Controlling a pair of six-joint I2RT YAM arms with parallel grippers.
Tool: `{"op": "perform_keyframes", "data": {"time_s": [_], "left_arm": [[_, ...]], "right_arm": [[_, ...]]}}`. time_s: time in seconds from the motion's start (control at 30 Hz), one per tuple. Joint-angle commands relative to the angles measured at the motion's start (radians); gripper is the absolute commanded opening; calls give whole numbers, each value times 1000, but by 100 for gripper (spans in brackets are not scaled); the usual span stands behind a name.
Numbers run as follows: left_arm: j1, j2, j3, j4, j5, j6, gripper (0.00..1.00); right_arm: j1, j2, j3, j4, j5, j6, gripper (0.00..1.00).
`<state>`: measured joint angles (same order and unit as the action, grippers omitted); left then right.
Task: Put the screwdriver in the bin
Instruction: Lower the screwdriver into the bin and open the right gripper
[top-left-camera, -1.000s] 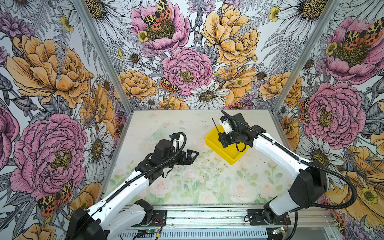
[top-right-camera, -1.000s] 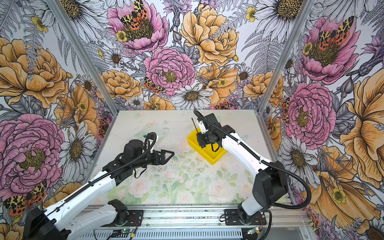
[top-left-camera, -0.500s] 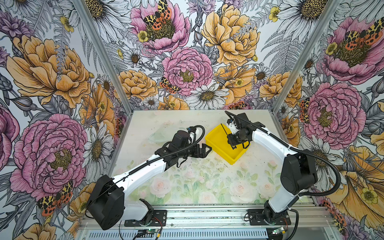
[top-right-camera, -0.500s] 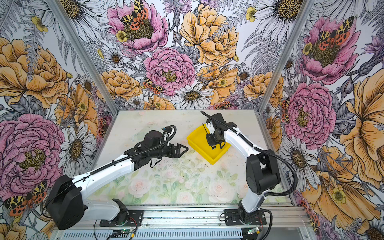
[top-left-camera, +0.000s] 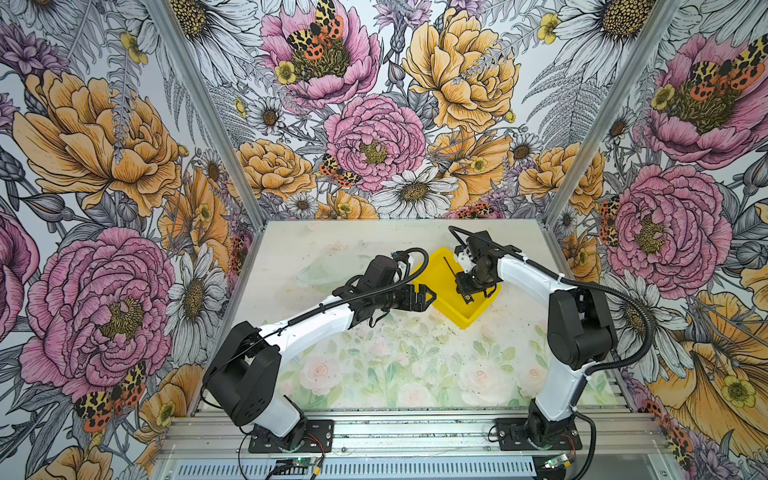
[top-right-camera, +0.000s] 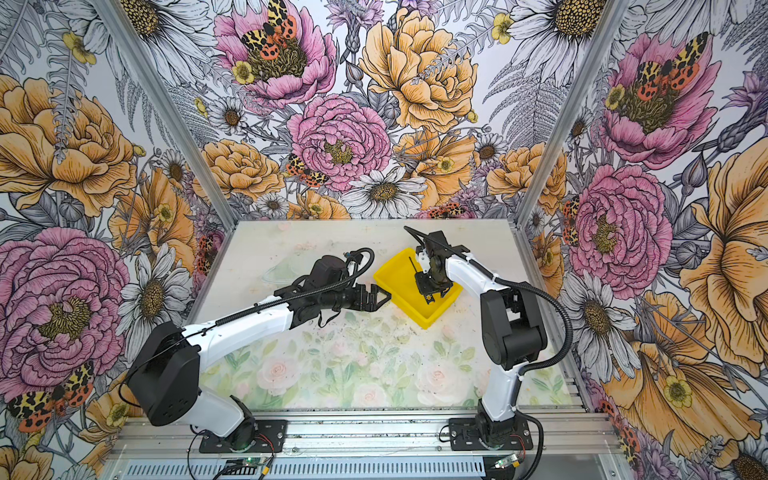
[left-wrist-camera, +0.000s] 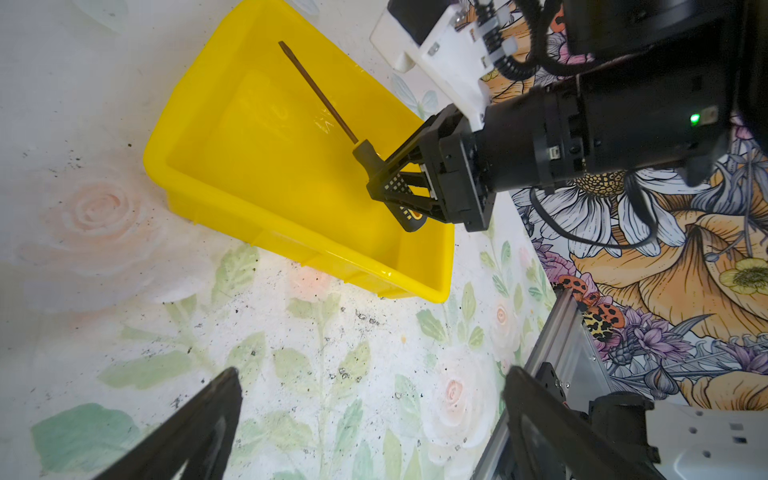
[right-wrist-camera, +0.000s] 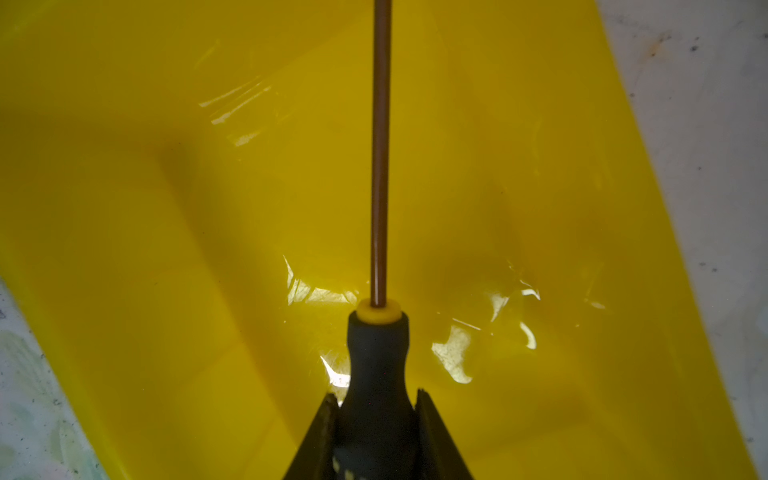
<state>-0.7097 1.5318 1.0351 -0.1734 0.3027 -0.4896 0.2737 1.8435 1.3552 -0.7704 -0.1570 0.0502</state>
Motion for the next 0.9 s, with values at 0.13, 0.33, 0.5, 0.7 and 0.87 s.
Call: {"op": "perform_keyframes", "data": {"time_s": [0.13, 0.33, 0.5, 0.7, 0.87], "left_arm": [[-6, 23, 31, 23, -19, 16, 99], [-7, 27, 27, 23, -28, 15, 99], [-5, 27, 23, 21, -37, 17, 99], [-4, 13, 13, 9, -55, 22, 99], [2, -15, 7, -8, -78, 32, 99]], "right_arm": [[-14, 29, 8, 51, -31, -11, 2], [-17, 22, -7, 72, -45, -4, 10], [-18, 15, -10, 75, -42, -2, 15], [-18, -19, -19, 79, -11, -1, 28], [-18, -62, -23, 77, 10, 2, 46]]}}
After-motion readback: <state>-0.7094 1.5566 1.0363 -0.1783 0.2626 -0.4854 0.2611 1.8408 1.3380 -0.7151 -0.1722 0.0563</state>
